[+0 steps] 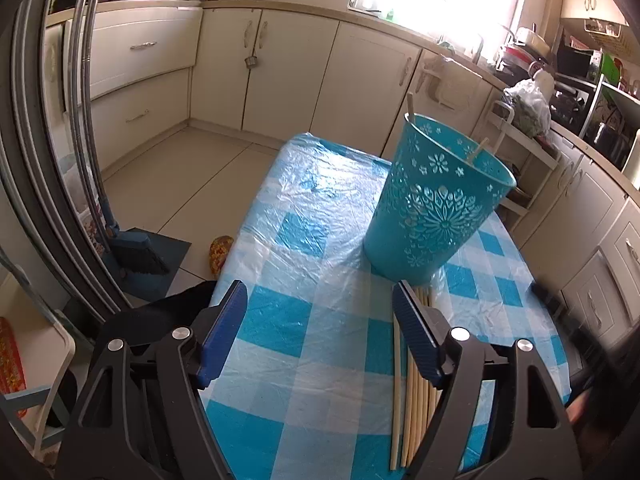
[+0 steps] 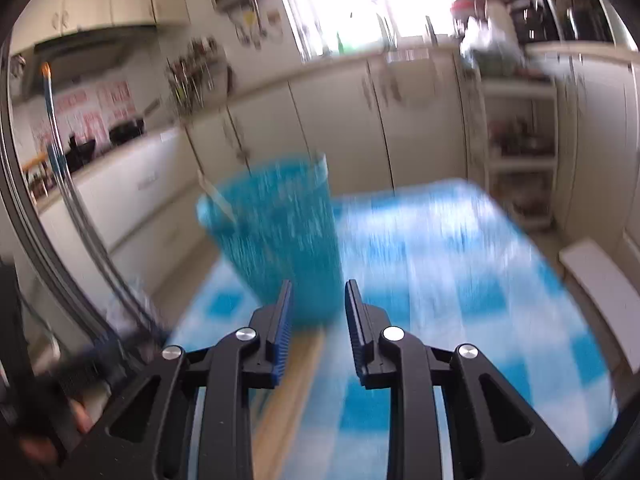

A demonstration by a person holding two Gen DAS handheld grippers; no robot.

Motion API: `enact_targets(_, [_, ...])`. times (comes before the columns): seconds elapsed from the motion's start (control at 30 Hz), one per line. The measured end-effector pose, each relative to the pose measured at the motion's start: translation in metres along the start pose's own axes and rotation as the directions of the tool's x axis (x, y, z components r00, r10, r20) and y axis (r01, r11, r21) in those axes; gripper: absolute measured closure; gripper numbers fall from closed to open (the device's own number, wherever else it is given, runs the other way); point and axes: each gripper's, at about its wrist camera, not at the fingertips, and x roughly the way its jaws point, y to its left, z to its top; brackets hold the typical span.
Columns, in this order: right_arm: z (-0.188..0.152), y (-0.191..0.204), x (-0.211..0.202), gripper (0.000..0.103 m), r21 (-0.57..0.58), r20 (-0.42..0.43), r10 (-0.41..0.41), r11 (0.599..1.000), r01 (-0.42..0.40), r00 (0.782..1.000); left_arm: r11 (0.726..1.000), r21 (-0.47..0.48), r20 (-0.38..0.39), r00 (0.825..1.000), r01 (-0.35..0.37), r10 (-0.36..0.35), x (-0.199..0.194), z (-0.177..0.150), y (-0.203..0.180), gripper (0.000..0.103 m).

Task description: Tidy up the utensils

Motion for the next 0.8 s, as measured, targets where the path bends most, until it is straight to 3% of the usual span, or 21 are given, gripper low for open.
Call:
enact_targets(0.07, [-0.016,-0.003,0.019,0.081,0.003,-0.115,-0.009,1.0,0.009,0.993,1.0,0.012,-0.01,1.0,-0.004,0.004,0.0,-0.004,-0.003,0.031])
enact_targets(0.17, [-0.018,0.001,0.042,0.084,-0.013,-0.191,-0.008,1.0,0.006,0.982,1.0,0.022,-0.018,1.0,-0.005,0.006,-0.002,-0.008,-0.004,0.031])
enact_targets(0.53, [-0.018,0.022,0.091,0.09,-0.102,-0.252,-0.073,0.994,0.049,0.965,1.0,0.006,-0.026,0.999,-0.02,0.02,-0.004,-0.009,0.005,0.03])
enact_targets(0.8, [-0.02,0.024,0.093,0.09,-0.1,-0.255,-0.038,0.995,0.013,0.966,1.0,0.012,-0.046,0.999,-0.015,0.015,0.002,-0.011,0.003,0.029])
